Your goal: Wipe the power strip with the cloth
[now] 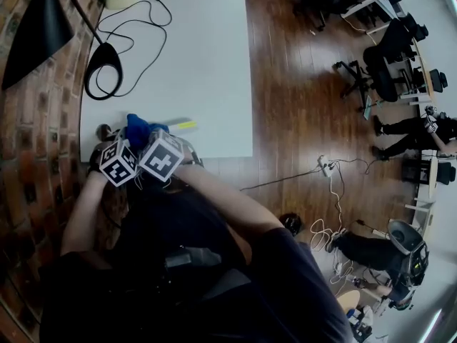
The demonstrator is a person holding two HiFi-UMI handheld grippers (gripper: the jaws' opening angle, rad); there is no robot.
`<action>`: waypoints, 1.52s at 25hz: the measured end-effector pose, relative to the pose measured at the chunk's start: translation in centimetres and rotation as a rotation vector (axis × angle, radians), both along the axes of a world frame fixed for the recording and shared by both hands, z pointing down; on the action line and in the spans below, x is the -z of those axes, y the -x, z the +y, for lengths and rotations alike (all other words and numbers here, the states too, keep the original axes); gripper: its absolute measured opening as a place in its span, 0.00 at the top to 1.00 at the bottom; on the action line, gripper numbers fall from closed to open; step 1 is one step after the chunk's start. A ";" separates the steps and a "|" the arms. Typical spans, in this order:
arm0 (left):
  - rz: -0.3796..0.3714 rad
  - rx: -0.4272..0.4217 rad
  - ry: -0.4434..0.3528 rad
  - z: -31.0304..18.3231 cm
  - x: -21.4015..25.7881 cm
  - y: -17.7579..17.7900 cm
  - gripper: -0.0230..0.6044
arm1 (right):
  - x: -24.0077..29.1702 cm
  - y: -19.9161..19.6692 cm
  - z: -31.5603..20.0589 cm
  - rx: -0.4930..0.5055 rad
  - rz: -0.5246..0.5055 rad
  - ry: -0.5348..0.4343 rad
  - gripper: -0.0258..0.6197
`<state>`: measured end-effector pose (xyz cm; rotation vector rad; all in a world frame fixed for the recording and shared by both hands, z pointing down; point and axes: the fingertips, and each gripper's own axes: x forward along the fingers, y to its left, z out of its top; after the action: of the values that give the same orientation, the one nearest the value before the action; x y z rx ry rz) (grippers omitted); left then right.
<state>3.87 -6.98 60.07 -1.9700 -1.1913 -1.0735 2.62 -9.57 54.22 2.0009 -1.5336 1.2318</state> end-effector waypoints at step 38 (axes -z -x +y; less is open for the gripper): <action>0.157 0.039 -0.118 -0.2 -0.4 -0.9 0.67 | -0.8 -13.8 24.7 -0.573 0.136 0.071 0.85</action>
<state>4.74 -7.14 60.43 -1.9536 -0.9880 -0.9659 16.46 15.08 55.07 2.5078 -0.8597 1.2813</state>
